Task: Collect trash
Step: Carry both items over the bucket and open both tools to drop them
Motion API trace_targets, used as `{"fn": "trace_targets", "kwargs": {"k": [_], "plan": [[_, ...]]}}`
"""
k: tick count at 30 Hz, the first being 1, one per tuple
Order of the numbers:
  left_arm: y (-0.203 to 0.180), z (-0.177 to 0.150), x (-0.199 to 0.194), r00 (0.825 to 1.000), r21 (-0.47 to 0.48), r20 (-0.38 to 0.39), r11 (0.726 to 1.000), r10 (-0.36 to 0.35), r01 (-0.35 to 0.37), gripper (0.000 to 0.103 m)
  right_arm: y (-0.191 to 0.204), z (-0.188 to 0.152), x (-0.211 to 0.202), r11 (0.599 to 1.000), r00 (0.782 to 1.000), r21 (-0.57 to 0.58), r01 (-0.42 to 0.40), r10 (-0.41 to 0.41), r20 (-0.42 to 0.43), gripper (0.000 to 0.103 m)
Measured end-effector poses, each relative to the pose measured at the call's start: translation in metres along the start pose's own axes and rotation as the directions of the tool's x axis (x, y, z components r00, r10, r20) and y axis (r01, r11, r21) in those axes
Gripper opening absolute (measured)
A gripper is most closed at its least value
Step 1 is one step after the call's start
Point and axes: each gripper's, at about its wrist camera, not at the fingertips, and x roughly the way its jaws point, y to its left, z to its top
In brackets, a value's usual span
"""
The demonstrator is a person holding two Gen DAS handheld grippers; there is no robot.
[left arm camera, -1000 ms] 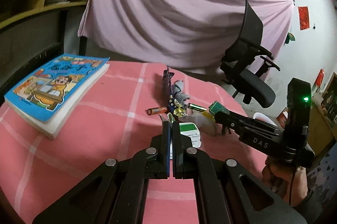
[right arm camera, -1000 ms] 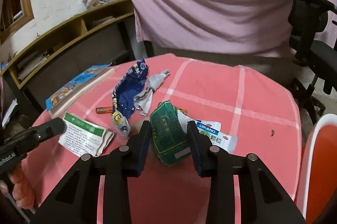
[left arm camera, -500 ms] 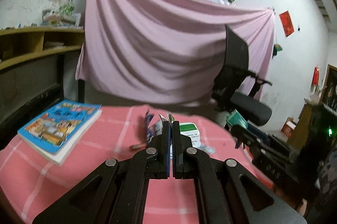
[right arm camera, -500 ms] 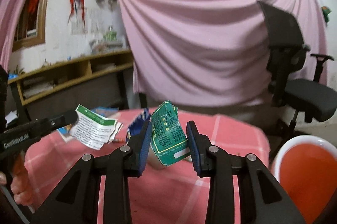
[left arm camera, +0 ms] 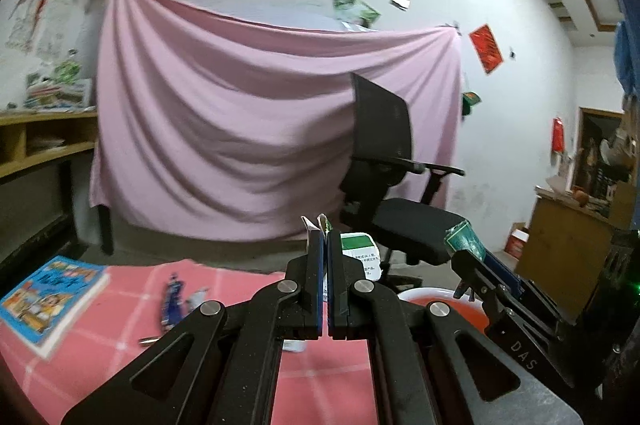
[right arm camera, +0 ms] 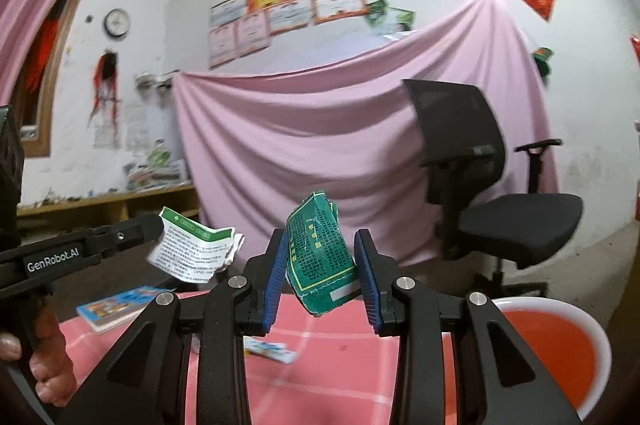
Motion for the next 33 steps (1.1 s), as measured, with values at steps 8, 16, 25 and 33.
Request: {"fn": "trace_targets", "kwargs": {"k": [8, 16, 25, 33], "plan": [[-0.049, -0.005, 0.045, 0.995, 0.011, -0.061, 0.997, -0.079, 0.080, 0.000, -0.058, 0.004, -0.009, 0.982, 0.988, 0.112, 0.154, -0.150, -0.045, 0.032], [-0.075, -0.019, 0.088, 0.976, -0.051, -0.173, 0.991, -0.128, 0.121, 0.000, -0.099, -0.011, 0.001, 0.943, 0.957, 0.214, 0.256, -0.217, -0.190, 0.033], [-0.084, -0.033, 0.119, 0.951, -0.116, -0.257, 0.983, -0.170, 0.145, 0.000, -0.117, -0.019, 0.001, 0.918, 0.935, 0.250, 0.306, -0.240, -0.262, 0.036], [-0.087, -0.051, 0.139, 0.925, -0.140, -0.326, 0.978, -0.193, 0.155, 0.001, -0.136, -0.028, 0.005, 0.895, 0.912, 0.292, 0.339, -0.235, -0.336, 0.039]]}}
